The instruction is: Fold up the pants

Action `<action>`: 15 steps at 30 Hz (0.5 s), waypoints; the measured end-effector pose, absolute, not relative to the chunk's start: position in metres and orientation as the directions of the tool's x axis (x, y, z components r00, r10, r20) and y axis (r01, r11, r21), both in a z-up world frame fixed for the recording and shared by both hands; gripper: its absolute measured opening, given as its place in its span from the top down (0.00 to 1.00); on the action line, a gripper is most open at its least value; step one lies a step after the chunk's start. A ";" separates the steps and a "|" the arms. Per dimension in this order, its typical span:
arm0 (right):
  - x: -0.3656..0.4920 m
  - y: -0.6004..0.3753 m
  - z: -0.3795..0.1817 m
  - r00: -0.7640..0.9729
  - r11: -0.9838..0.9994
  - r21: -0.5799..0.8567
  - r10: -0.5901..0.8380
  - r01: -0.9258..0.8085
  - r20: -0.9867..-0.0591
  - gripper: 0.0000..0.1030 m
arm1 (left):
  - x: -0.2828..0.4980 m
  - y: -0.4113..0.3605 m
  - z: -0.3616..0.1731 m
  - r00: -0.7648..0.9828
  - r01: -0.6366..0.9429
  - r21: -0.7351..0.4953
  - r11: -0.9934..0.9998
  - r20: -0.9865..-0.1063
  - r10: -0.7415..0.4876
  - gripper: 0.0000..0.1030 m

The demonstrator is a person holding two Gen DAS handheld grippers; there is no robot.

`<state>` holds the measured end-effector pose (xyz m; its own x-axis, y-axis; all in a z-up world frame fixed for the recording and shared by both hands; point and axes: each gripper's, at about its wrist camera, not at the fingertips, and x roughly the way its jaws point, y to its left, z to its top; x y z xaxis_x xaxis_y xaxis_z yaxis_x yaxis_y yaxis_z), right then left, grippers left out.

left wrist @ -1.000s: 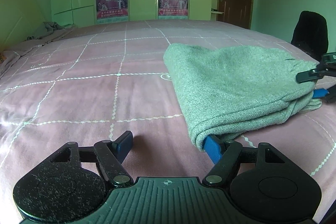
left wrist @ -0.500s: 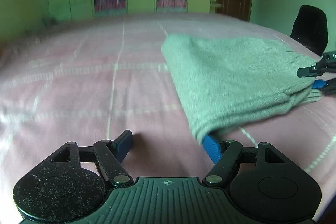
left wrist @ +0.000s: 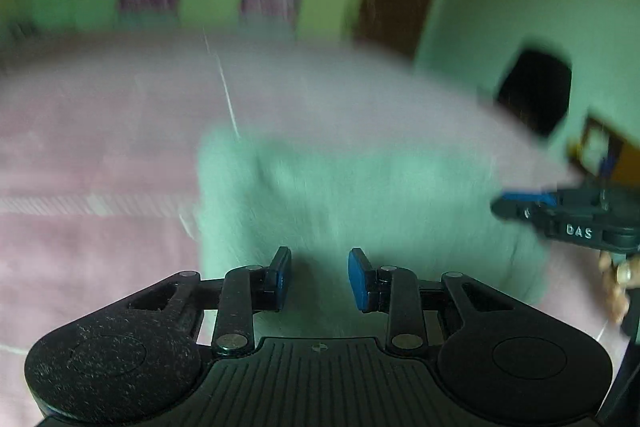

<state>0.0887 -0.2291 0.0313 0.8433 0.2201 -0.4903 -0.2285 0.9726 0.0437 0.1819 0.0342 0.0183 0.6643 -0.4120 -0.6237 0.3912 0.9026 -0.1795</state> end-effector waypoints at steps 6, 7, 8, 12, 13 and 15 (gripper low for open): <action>0.119 -0.228 0.023 0.786 0.959 -0.016 0.223 -0.284 -0.577 0.81 | 0.212 0.028 0.047 0.705 0.396 -0.159 0.904 -0.578 -0.411 0.69; 0.123 -0.227 0.031 0.808 0.957 -0.017 0.234 -0.289 -0.540 0.80 | 0.223 0.026 0.049 0.707 0.393 -0.159 0.906 -0.577 -0.409 0.69; 0.130 -0.227 0.037 0.819 0.956 -0.018 0.240 -0.292 -0.522 0.81 | 0.236 0.022 0.050 0.710 0.386 -0.155 0.909 -0.580 -0.401 0.69; 0.172 -0.217 0.027 0.791 0.961 -0.025 0.213 -0.276 -0.574 0.78 | 0.279 0.007 0.019 0.619 0.351 -0.197 0.916 -0.685 -0.384 0.68; 0.184 -0.215 0.014 0.761 0.965 -0.035 0.183 -0.261 -0.623 0.78 | 0.281 0.006 0.014 0.626 0.343 -0.204 0.917 -0.679 -0.385 0.68; 0.187 -0.216 0.002 0.759 0.965 -0.041 0.176 -0.257 -0.627 0.78 | 0.280 0.004 0.021 0.628 0.339 -0.202 0.919 -0.678 -0.381 0.68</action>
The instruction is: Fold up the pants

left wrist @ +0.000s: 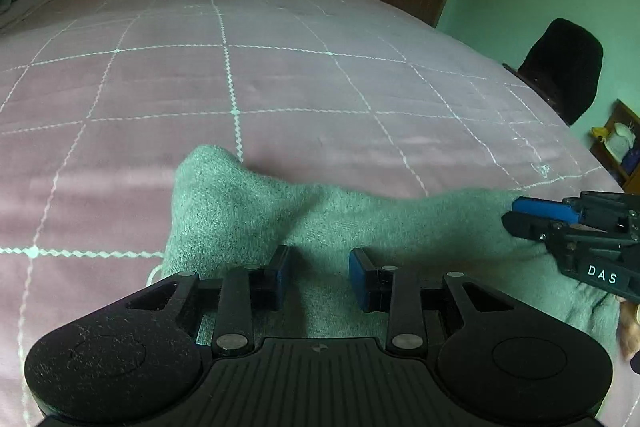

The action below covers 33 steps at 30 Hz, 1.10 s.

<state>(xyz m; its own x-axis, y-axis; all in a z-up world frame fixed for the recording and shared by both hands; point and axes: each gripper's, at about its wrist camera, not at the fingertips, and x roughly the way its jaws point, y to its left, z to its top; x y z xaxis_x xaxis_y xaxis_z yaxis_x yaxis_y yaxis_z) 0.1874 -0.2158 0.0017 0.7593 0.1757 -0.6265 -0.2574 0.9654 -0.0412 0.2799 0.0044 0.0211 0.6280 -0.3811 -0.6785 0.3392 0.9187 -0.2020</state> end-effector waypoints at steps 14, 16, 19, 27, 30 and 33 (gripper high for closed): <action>0.151 -0.204 0.017 0.775 0.964 -0.069 0.163 -0.258 -0.610 0.58 | 0.229 -0.022 0.033 0.684 0.393 0.044 0.919 -0.681 -0.260 0.59; 0.145 -0.200 0.010 0.762 0.962 -0.083 0.152 -0.261 -0.630 0.58 | 0.220 -0.020 0.033 0.687 0.387 0.042 0.921 -0.680 -0.257 0.58; 0.138 -0.196 0.005 0.764 0.960 -0.111 0.132 -0.257 -0.631 0.56 | 0.206 -0.017 0.039 0.687 0.391 0.054 0.919 -0.681 -0.252 0.58; 0.104 -0.195 0.007 0.778 0.957 -0.167 0.085 -0.237 -0.622 0.45 | 0.163 -0.014 0.046 0.717 0.417 0.160 0.895 -0.663 -0.216 0.47; 0.083 -0.199 0.011 0.814 0.961 -0.151 0.108 -0.233 -0.570 0.45 | 0.148 -0.011 0.041 0.721 0.413 0.172 0.894 -0.662 -0.206 0.46; 0.086 -0.202 -0.008 0.763 0.964 -0.129 0.100 -0.235 -0.639 0.42 | 0.135 -0.009 0.043 0.740 0.406 0.197 0.892 -0.644 -0.195 0.46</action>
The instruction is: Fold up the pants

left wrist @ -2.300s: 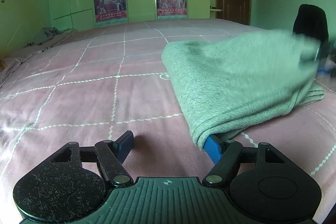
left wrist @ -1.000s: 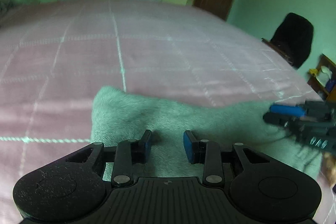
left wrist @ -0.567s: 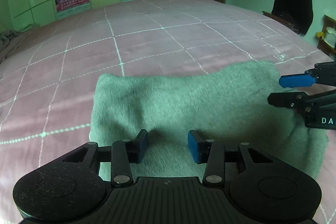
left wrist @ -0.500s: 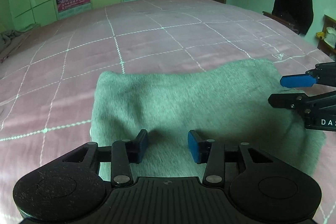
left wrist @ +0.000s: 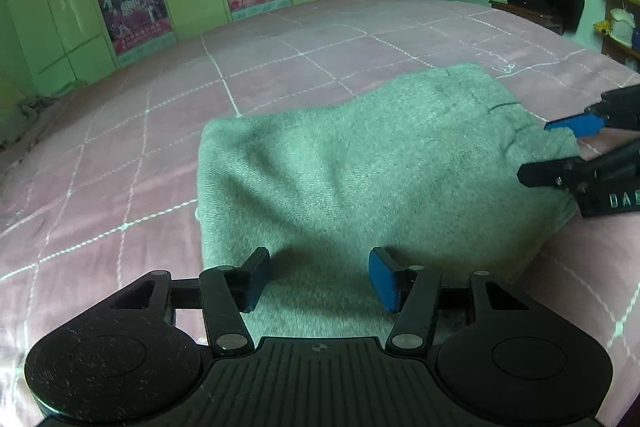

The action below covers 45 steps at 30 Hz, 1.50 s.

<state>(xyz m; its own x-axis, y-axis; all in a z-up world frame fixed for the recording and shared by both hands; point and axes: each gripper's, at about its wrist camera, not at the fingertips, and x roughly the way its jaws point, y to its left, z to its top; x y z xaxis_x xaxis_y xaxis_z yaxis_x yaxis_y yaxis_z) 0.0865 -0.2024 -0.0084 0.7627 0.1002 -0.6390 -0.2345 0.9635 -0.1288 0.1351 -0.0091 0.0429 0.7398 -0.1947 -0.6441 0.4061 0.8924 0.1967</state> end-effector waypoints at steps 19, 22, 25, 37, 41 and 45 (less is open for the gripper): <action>0.063 -0.254 -0.004 0.811 0.980 0.139 0.194 -0.141 -0.552 0.34 | 0.125 0.052 0.043 0.763 0.327 0.121 0.937 -0.619 -0.187 0.29; 0.068 -0.266 -0.004 0.803 0.973 0.192 0.212 -0.124 -0.557 0.34 | 0.130 0.055 0.041 0.760 0.322 0.116 0.939 -0.624 -0.183 0.22; 0.068 -0.272 -0.007 0.794 0.958 0.266 0.247 -0.112 -0.555 0.33 | 0.132 0.055 0.039 0.758 0.327 0.118 0.938 -0.626 -0.185 0.20; 0.084 -0.304 -0.035 0.731 0.835 0.550 0.378 -0.003 -0.568 0.17 | 0.145 0.066 0.034 0.723 0.353 0.031 0.935 -0.644 -0.251 0.17; 0.088 -0.311 -0.040 0.719 0.809 0.588 0.406 0.004 -0.563 0.16 | 0.159 0.087 0.026 0.645 0.343 -0.187 0.921 -0.666 -0.375 0.17; 0.089 -0.319 -0.038 0.716 0.776 0.630 0.425 0.025 -0.553 0.18 | 0.169 0.106 0.013 0.582 0.300 -0.369 0.880 -0.660 -0.475 0.17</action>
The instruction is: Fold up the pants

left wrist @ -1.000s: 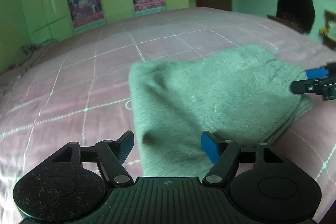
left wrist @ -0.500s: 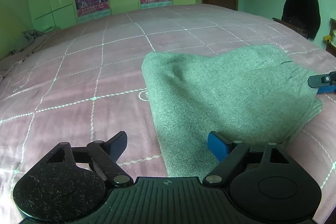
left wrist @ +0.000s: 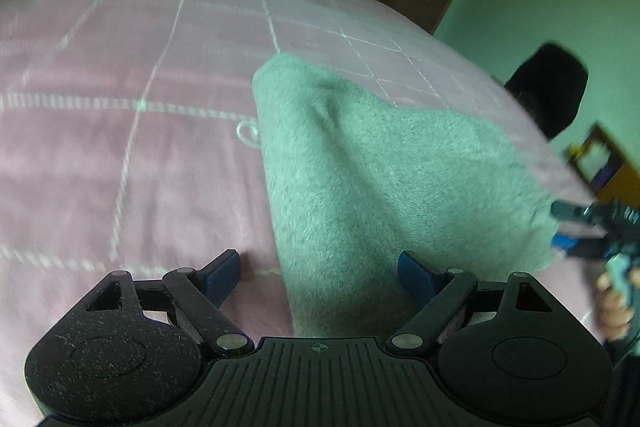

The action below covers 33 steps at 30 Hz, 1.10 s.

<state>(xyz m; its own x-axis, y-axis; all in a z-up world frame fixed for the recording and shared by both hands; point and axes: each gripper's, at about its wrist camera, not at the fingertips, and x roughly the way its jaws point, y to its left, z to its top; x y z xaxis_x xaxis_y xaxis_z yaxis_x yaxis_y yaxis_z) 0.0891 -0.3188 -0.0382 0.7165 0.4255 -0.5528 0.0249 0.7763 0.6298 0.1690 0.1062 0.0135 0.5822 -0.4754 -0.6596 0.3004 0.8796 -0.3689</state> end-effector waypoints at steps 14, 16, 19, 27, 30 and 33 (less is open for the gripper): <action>0.071 -0.293 -0.019 0.739 0.840 0.540 0.396 -0.052 -0.545 0.51 | 0.138 0.119 0.016 0.633 0.248 -0.405 0.880 -0.620 -0.464 0.17; 0.068 -0.291 -0.022 0.732 0.827 0.560 0.409 -0.045 -0.545 0.51 | 0.134 0.124 0.015 0.638 0.234 -0.430 0.872 -0.610 -0.471 0.17; 0.071 -0.288 -0.027 0.727 0.821 0.571 0.400 -0.012 -0.559 0.50 | 0.131 0.126 0.013 0.642 0.216 -0.447 0.868 -0.605 -0.471 0.17; 0.093 -0.290 -0.029 0.748 0.731 0.680 0.421 0.054 -0.513 0.74 | 0.130 0.115 0.017 0.639 0.233 -0.418 0.878 -0.616 -0.462 0.17; 0.075 -0.293 -0.010 0.799 0.709 0.705 0.432 -0.015 -0.418 0.74 | 0.129 0.114 0.017 0.637 0.236 -0.416 0.878 -0.616 -0.463 0.17; 0.083 -0.293 -0.034 0.719 0.763 0.644 0.415 0.058 -0.557 0.67 | 0.134 0.114 0.013 0.631 0.228 -0.423 0.877 -0.622 -0.464 0.17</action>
